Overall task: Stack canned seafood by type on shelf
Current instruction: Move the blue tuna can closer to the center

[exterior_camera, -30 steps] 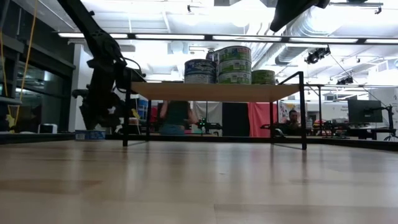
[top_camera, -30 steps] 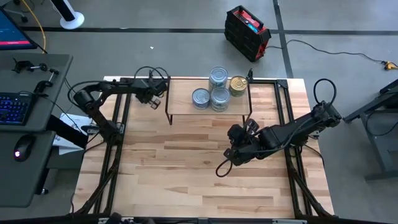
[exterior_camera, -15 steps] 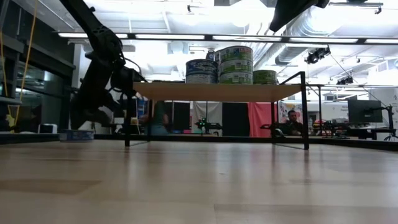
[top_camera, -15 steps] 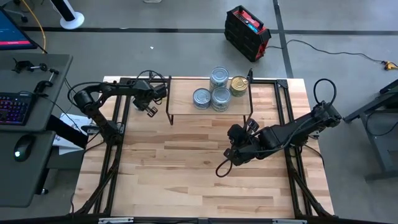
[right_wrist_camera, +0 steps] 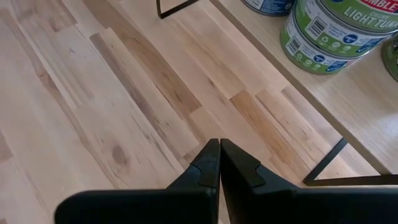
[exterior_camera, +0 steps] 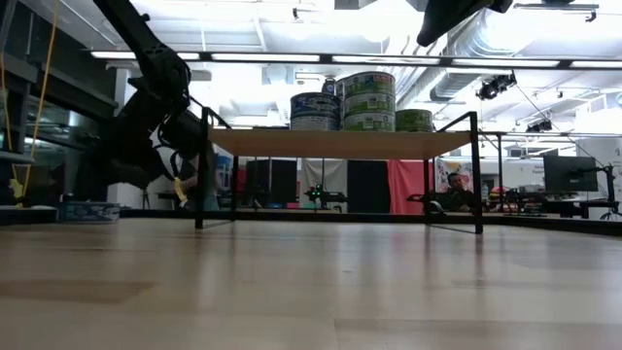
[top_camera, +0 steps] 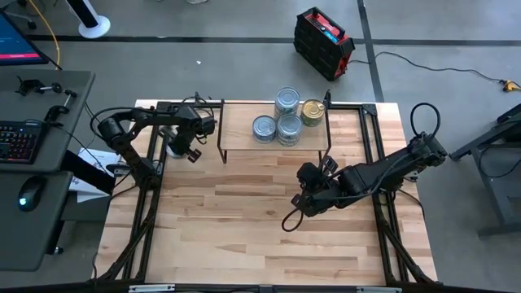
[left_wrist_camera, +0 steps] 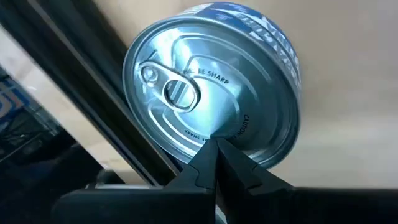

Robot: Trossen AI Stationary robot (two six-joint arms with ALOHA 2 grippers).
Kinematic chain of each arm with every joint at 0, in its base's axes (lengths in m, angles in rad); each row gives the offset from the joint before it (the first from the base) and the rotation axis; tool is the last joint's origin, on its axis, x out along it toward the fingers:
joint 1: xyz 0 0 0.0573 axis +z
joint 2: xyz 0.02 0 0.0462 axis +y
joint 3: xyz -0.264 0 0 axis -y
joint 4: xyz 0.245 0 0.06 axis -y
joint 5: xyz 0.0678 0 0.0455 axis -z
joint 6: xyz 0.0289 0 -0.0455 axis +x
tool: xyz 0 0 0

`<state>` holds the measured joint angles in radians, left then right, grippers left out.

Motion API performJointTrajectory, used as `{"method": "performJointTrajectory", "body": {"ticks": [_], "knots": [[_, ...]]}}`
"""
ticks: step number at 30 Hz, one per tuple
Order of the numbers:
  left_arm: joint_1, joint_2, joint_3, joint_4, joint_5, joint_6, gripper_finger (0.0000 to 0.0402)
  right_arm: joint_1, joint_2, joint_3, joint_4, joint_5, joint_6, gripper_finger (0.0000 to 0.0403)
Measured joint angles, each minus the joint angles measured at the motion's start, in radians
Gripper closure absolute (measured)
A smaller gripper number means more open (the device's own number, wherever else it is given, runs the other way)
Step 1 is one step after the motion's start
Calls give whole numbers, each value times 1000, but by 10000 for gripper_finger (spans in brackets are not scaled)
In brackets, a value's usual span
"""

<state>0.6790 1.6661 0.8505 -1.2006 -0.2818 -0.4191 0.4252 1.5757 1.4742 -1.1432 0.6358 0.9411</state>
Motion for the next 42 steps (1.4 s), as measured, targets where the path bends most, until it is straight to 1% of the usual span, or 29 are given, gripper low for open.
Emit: {"method": "performJointTrajectory", "body": {"ticks": [6, 10, 12, 16, 19, 23, 26, 29, 31, 35, 38, 40, 42], "knots": [[-66, 3, -2, -75, 104, 17, 401, 0, 0, 0, 4, 0, 0, 403], [-118, 3, -2, -92, 215, -16, 401, 0, 0, 0, 4, 0, 0, 403], [-156, 0, -2, -92, 246, -40, 401, 0, 0, 0, 4, 0, 0, 403], [-240, -4, -43, -79, 244, -105, 401, 0, 0, 0, 4, 1, 0, 403], [-291, -13, -84, -68, 250, -184, 402, 0, 0, 0, 5, 1, 0, 403], [-354, -53, -111, -63, 264, -265, 402, 0, 0, 0, 5, 2, -2, 403], [-389, -90, -128, -91, 283, -306, 401, 0, 0, 0, 8, 4, -6, 403], [-409, -148, -125, -80, 222, -360, 401, 0, 0, 0, 9, 4, -7, 403], [-414, -168, -141, -100, 213, -396, 401, 0, 0, 0, 9, 4, -7, 403], [-454, -201, -169, -106, 271, -425, 401, 0, 0, 0, 9, 4, -7, 403], [-518, -212, -157, -95, 277, -428, 401, 0, 0, 0, 9, 4, -7, 403], [-558, -210, -161, -100, 269, -448, 401, 0, 0, 0, 9, 4, -7, 403], [-591, -212, -160, -84, 230, -499, 401, 0, 0, 0, 9, 4, -7, 403]]}}
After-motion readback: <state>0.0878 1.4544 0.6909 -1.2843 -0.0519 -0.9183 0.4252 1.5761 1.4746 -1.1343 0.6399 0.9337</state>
